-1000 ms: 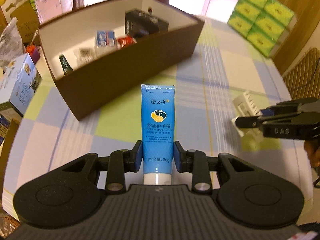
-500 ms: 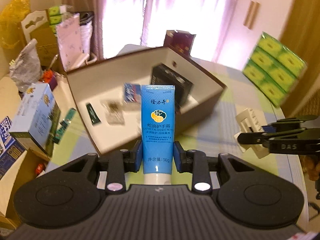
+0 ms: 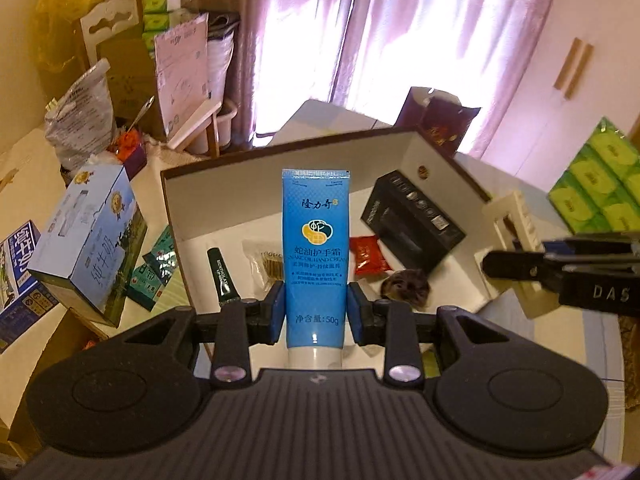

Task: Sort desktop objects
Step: 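Lift and carry the blue tube and white holder with both tools over the box, then open both tools to drop the blue tube and white holder into the box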

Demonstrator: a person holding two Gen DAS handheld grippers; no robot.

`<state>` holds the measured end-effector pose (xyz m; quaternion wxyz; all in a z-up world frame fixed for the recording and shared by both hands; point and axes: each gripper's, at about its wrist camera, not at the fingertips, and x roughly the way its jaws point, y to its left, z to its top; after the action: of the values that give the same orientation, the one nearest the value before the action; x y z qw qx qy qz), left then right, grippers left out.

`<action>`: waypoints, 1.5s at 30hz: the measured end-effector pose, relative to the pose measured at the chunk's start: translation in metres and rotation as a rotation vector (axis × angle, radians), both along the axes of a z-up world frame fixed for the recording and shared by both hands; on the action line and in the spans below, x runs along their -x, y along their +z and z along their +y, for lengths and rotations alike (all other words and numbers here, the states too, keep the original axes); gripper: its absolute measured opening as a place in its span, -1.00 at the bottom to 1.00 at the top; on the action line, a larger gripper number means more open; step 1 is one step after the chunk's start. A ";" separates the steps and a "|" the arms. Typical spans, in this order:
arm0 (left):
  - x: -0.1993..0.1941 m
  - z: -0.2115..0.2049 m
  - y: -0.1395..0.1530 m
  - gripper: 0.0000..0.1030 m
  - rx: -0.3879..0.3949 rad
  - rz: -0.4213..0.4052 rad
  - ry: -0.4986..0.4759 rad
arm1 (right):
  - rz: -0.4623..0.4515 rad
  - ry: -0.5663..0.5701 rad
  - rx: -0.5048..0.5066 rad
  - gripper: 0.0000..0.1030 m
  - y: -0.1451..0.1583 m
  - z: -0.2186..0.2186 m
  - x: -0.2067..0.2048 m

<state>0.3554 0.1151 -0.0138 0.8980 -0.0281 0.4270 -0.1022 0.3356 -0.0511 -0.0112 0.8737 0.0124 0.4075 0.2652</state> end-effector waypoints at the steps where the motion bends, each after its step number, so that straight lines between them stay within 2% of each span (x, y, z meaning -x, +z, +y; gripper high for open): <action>1: -0.006 -0.001 -0.005 -0.49 -0.004 0.015 0.006 | 0.005 0.001 0.007 -0.51 -0.002 0.004 -0.007; 8: -0.030 -0.004 -0.038 -0.48 -0.029 0.107 0.031 | 0.055 0.002 0.039 -0.51 -0.025 0.012 -0.034; 20: -0.043 -0.012 -0.074 -0.46 -0.064 0.194 0.011 | 0.143 -0.024 0.071 -0.51 -0.062 0.005 -0.054; 24: -0.043 -0.015 -0.078 -0.46 -0.065 0.205 -0.003 | 0.150 -0.027 0.084 -0.51 -0.064 0.000 -0.057; 31: -0.045 -0.013 -0.070 -0.46 -0.079 0.172 -0.004 | 0.160 -0.020 0.100 -0.51 -0.067 -0.004 -0.061; 33: -0.047 -0.012 -0.067 -0.37 -0.080 0.168 -0.004 | 0.163 -0.013 0.106 -0.51 -0.068 -0.002 -0.062; 40: -0.050 -0.013 -0.064 -0.30 -0.084 0.156 -0.014 | 0.172 -0.002 0.145 -0.51 -0.078 0.006 -0.064; 42: -0.050 -0.015 -0.065 -0.17 -0.085 0.158 -0.016 | 0.150 -0.008 0.165 -0.50 -0.079 0.008 -0.064; 43: -0.049 -0.015 -0.065 -0.09 -0.085 0.158 -0.015 | 0.143 -0.010 0.171 -0.37 -0.079 0.009 -0.064; 44: -0.049 -0.015 -0.065 0.01 -0.086 0.157 -0.014 | 0.140 -0.013 0.173 -0.05 -0.079 0.008 -0.064; 45: -0.049 -0.015 -0.064 0.04 -0.083 0.155 -0.017 | 0.132 -0.020 0.170 0.07 -0.079 0.007 -0.063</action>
<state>0.4040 0.1002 -0.0782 0.8617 0.0049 0.4994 -0.0896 0.3991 -0.0446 -0.0900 0.8454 -0.0404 0.4852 0.2195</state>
